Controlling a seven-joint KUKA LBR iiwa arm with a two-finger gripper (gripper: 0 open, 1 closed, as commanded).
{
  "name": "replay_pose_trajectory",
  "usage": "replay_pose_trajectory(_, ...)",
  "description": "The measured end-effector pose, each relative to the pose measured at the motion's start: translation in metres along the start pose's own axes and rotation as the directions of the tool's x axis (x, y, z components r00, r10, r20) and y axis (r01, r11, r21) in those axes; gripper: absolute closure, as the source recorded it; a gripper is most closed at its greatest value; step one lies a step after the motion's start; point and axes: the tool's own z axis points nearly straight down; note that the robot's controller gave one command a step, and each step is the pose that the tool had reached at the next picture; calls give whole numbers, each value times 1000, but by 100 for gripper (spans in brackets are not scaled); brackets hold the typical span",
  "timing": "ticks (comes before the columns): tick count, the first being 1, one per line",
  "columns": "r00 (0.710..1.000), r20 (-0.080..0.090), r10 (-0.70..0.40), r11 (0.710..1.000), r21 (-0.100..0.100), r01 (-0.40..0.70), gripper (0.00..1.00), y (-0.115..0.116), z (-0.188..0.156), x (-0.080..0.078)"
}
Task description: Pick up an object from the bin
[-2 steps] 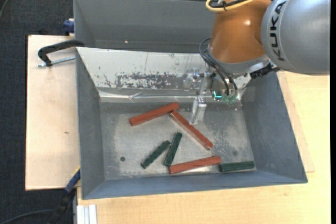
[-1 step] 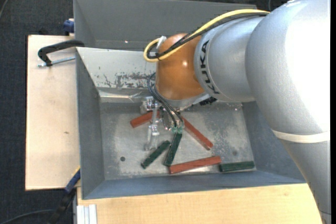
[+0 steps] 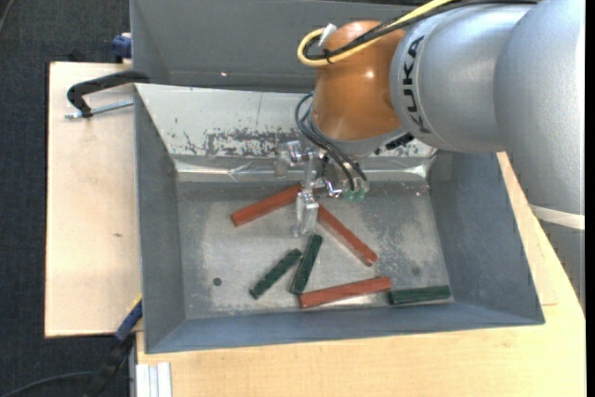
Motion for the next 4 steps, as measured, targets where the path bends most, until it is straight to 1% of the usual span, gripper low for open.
replay_pose_trajectory(1, 1000, -2, -24, 1000, -4, 24, 0, 32, 1, -8)
replay_pose_trajectory(2, 1000, -12, -15, 1000, -1, 15, 0, 3, 34, 1)
replay_pose_trajectory(3, 983, -4, -182, 983, -4, 182, 0, 40, 31, -2)
replay_pose_trajectory(4, 984, -4, -180, 984, -4, 180, 100, 39, 31, -2)
